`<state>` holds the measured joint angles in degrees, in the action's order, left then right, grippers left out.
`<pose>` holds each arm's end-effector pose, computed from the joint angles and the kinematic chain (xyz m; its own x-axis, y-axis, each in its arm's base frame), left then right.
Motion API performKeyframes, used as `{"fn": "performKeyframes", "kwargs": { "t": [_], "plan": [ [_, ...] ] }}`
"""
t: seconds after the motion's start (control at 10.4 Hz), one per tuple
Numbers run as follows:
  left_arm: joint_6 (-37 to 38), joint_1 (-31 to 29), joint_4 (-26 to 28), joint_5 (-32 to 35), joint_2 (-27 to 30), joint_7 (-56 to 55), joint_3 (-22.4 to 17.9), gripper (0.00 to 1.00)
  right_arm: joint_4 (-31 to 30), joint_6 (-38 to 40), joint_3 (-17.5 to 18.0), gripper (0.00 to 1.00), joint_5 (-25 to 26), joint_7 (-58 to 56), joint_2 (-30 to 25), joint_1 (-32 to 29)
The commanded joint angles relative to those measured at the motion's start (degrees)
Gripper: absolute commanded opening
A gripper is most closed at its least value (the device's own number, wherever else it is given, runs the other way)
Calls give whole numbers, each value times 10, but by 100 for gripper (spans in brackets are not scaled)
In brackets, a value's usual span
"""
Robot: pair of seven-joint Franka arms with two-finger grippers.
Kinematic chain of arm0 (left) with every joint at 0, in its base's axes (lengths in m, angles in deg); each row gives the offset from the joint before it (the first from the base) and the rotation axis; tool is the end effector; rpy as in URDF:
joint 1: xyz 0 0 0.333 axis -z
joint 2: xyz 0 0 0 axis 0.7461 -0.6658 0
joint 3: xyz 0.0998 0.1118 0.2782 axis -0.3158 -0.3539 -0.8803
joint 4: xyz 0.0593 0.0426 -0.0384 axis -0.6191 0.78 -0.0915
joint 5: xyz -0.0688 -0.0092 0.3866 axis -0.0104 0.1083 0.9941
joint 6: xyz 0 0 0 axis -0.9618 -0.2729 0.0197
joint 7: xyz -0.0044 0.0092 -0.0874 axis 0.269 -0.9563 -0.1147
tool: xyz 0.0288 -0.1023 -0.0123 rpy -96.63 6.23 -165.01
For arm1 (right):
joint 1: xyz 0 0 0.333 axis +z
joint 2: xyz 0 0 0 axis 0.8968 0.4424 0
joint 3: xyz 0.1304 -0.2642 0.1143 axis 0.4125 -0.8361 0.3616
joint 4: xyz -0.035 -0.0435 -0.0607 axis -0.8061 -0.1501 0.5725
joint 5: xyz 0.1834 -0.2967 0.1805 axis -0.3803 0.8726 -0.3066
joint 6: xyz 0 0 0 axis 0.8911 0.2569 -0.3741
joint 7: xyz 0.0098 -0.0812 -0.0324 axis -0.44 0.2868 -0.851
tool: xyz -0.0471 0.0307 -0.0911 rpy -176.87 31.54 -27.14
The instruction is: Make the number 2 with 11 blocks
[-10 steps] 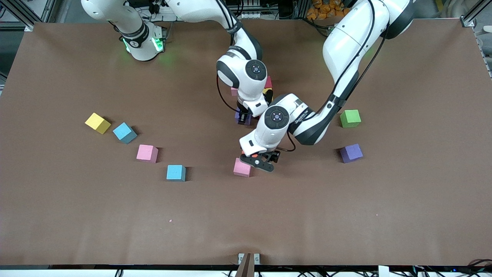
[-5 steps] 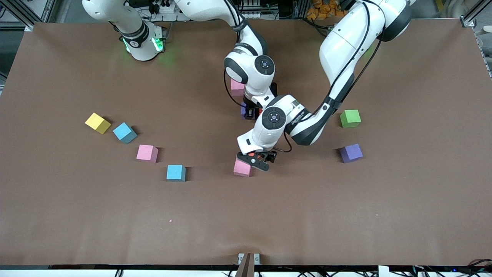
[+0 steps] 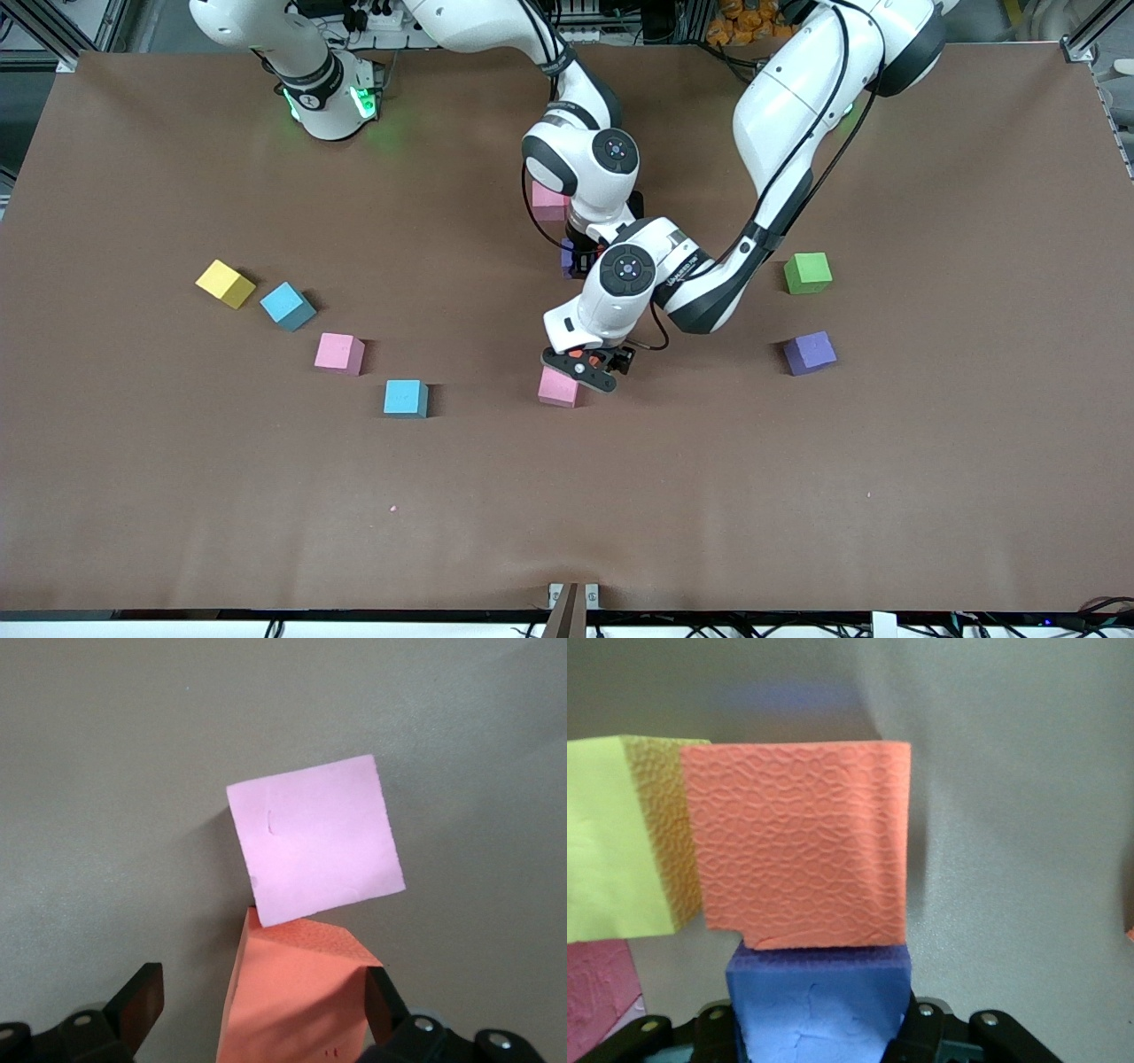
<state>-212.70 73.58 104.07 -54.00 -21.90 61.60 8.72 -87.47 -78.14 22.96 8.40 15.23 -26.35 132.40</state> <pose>0.5674 -0.4845 0.2175 0.9005 -0.4192 0.1152 -0.4318 -0.8934 0.1242 0.3826 0.5631 0.1965 0.0235 0.9864 -0.1626 0.9997 -0.0216 0.0135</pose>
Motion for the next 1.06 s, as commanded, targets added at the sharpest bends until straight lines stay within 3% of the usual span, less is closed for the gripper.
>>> {"fn": "performKeyframes", "kwargs": {
  "t": [0.0,0.58,0.67,0.77,0.96],
  "plan": [
    [-2,6,-9,10,-2,8,-5,100,18,5,2,41,2,-7,11,-3],
    [-2,17,-5,11,-6,8,-4,100,25,5,4,42,2,-7,13,-4],
    [-2,17,-5,12,-7,9,-4,100,26,5,4,53,2,-6,13,-4],
    [-2,17,-5,14,-11,9,-4,100,26,5,4,76,1,-4,14,-3],
    [-2,17,-5,18,-16,10,-4,100,26,6,3,100,-14,-3,14,-3]
  ]
}}
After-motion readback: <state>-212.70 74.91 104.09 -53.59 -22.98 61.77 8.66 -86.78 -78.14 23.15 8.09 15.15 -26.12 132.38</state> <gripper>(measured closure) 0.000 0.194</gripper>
